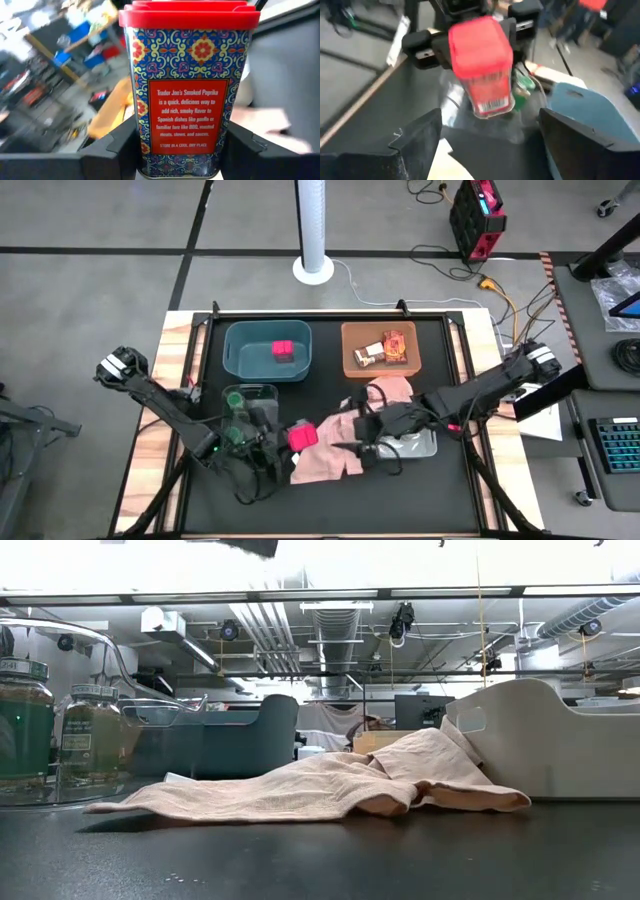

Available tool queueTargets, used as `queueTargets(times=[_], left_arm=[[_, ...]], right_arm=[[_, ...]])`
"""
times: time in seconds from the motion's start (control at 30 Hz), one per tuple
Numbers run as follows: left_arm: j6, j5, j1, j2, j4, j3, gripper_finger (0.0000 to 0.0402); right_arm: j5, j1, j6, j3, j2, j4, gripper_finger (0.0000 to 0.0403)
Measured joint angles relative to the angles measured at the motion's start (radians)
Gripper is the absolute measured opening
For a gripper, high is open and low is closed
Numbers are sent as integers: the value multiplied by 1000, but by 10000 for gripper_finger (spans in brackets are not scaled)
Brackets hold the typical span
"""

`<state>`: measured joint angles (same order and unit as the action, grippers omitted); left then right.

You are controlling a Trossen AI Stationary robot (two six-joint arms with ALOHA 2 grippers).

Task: Sort spices by type
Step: Put the red seasoning can into the blue bin

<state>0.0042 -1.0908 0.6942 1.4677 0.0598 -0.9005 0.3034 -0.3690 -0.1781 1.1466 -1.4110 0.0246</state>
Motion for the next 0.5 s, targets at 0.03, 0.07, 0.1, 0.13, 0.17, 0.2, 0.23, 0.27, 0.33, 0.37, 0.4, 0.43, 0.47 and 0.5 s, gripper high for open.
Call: queueTargets(times=[0.03,0.07,0.1,0.13,0.17,0.2,0.23,0.27,0.33,0.37,0.4,0.43,0.47,0.5], left_arm=[[47,13,3,0,51,0,184],[95,44,4,0,107,0,184],[140,85,3,0,166,1,184],[188,130,3,0,226,5,184],[228,174,3,0,282,11,184],[261,207,3,0,328,16,184],[286,220,2,-1,363,22,184],[304,222,3,-1,389,29,184],[325,224,2,-1,425,43,184],[328,227,1,-1,435,46,184],[329,232,-3,-1,440,47,184],[328,237,-7,-1,450,47,184],[328,237,-12,-1,458,47,184],[328,238,-19,-1,465,47,184]], right_arm=[[-12,-1,-3,-50,3,-86,319],[-21,-1,-16,-100,2,-180,316],[-24,-1,-33,-148,-3,-284,312],[-24,0,-58,-194,-11,-384,309],[-25,0,-80,-234,-23,-484,305],[-34,0,-93,-267,-36,-579,302],[-50,0,-101,-292,-48,-662,300],[-68,0,-103,-310,-60,-730,298],[-96,0,-102,-318,-88,-824,295],[-104,-1,-102,-318,-103,-847,294],[-105,-1,-103,-313,-121,-865,294],[-105,0,-105,-304,-140,-875,295],[-105,0,-108,-292,-158,-874,297],[-105,0,-113,-278,-174,-868,299]])
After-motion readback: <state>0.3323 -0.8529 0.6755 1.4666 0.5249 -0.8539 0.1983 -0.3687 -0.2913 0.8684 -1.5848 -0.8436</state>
